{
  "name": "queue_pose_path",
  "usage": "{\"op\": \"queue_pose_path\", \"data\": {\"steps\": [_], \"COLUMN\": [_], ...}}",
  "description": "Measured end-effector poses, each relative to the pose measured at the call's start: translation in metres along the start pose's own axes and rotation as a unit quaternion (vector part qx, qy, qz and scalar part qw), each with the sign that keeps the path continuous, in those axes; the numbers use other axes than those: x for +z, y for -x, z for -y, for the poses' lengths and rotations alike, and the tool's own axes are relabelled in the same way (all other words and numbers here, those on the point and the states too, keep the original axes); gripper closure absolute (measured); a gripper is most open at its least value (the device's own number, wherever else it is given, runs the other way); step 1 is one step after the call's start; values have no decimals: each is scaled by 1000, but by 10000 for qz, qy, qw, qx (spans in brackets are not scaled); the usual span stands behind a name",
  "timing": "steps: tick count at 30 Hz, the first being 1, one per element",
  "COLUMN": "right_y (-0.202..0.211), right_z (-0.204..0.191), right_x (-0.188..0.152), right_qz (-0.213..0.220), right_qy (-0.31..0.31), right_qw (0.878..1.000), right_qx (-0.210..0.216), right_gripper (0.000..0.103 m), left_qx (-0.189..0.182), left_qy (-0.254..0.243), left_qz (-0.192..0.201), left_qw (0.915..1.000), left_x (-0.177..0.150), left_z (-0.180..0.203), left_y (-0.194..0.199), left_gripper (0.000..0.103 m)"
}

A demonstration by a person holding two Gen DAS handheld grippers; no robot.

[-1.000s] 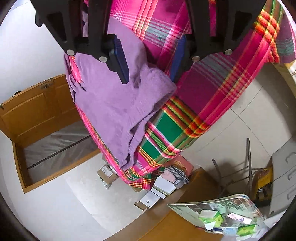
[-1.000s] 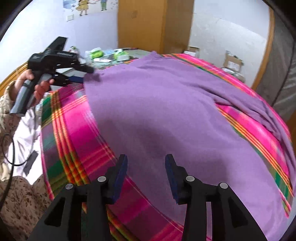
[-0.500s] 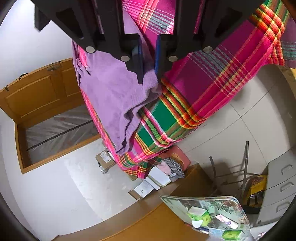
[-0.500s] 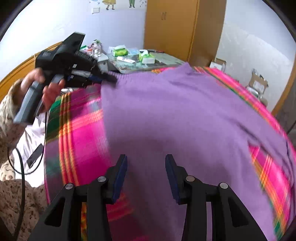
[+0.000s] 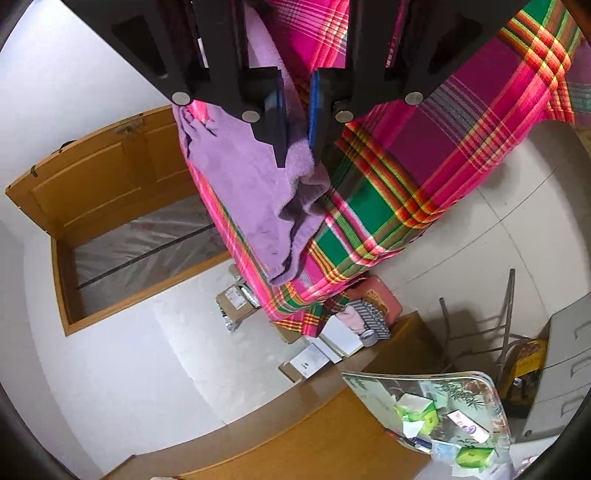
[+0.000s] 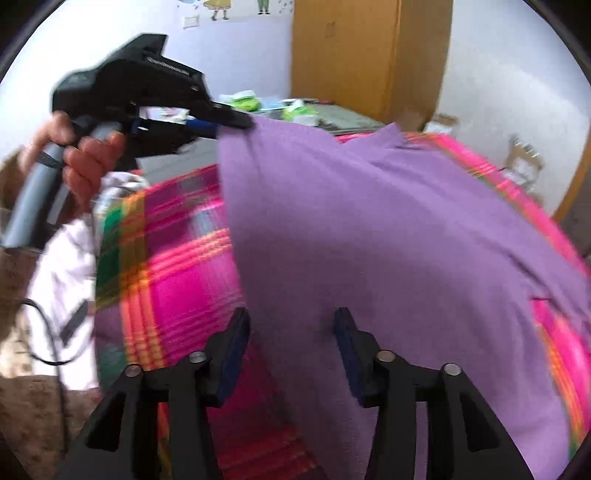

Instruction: Fold clothes

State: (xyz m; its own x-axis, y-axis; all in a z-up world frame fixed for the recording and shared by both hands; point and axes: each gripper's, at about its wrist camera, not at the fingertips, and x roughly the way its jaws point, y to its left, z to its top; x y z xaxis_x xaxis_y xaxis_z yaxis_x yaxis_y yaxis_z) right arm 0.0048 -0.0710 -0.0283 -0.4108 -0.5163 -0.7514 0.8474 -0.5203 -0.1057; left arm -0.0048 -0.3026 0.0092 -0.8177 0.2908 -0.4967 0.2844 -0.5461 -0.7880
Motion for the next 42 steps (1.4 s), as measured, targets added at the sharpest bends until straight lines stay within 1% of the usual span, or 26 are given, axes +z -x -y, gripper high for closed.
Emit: {"op": "queue_pose_path", "data": {"steps": [2, 5, 6, 7, 10, 12, 15, 20, 21, 26, 28, 32, 34, 36, 37, 39, 40, 42], "right_y": [1, 2, 2, 1, 5, 10, 16, 19, 20, 30, 24, 15, 16, 22, 25, 37, 43, 54], "right_z": [-1, 1, 1, 2, -1, -14, -26, -34, -36, -51, -53, -54, -51, -43, -40, -34, -32, -24], "right_x": [-4, -10, -11, -11, -13, -14, -15, -15, -14, -10, -10, -14, -11, -5, -3, -2, -1, -1], "right_qz": [-43, -152, -168, -202, -228, -247, -223, -237, -244, -140, -223, -419, -444, -439, -469, -440, -413, -370], "right_qy": [47, -77, -117, -152, -273, -47, 125, 104, 67, 143, 136, 155, 180, 93, 95, 181, 243, 279], "right_qw": [9996, 9964, 9951, 9939, 9943, 9945, 9951, 9961, 9968, 9985, 9988, 9985, 9986, 9990, 9987, 9980, 9976, 9974], "right_qx": [-276, -829, -970, -1078, -1003, -1018, -952, -843, -757, -504, -423, -319, -213, 45, 194, 420, 491, 551], "right_gripper": [53, 55, 71, 97, 98, 98, 98, 98, 98, 98, 98, 98, 94, 91, 85, 80, 79, 77], "left_qx": [2, 17, 22, 27, 129, 180, 277, 380, 383, 552, 578, 885, 951, 1064, 1122, 1310, 1370, 1531], "left_qy": [38, 54, 60, 65, 54, 77, 152, 207, 214, -4, 78, 49, -27, -151, -214, -358, -405, -491], "left_qz": [24, 30, 32, 34, 34, 32, 27, 18, 28, 219, 162, -22, -143, -160, -167, -32, 3, 124], "left_qw": [10000, 10000, 10000, 10000, 9999, 9998, 9995, 9991, 9990, 9982, 9982, 9961, 9954, 9941, 9933, 9907, 9897, 9869], "left_x": [-1, -3, -4, -4, -6, -7, -8, -11, -11, -11, -12, -18, -17, -13, -11, -7, -5, 2], "left_z": [-2, -5, -6, -7, -11, -16, -26, -36, -37, -35, -43, -46, -46, -43, -42, -37, -38, -34], "left_y": [1, 4, 5, 6, 7, 8, 11, 14, 15, 33, 34, 22, 18, 22, 25, 35, 40, 52], "left_gripper": [93, 93, 93, 93, 93, 93, 93, 93, 93, 93, 93, 93, 91, 88, 87, 86, 85, 83]}}
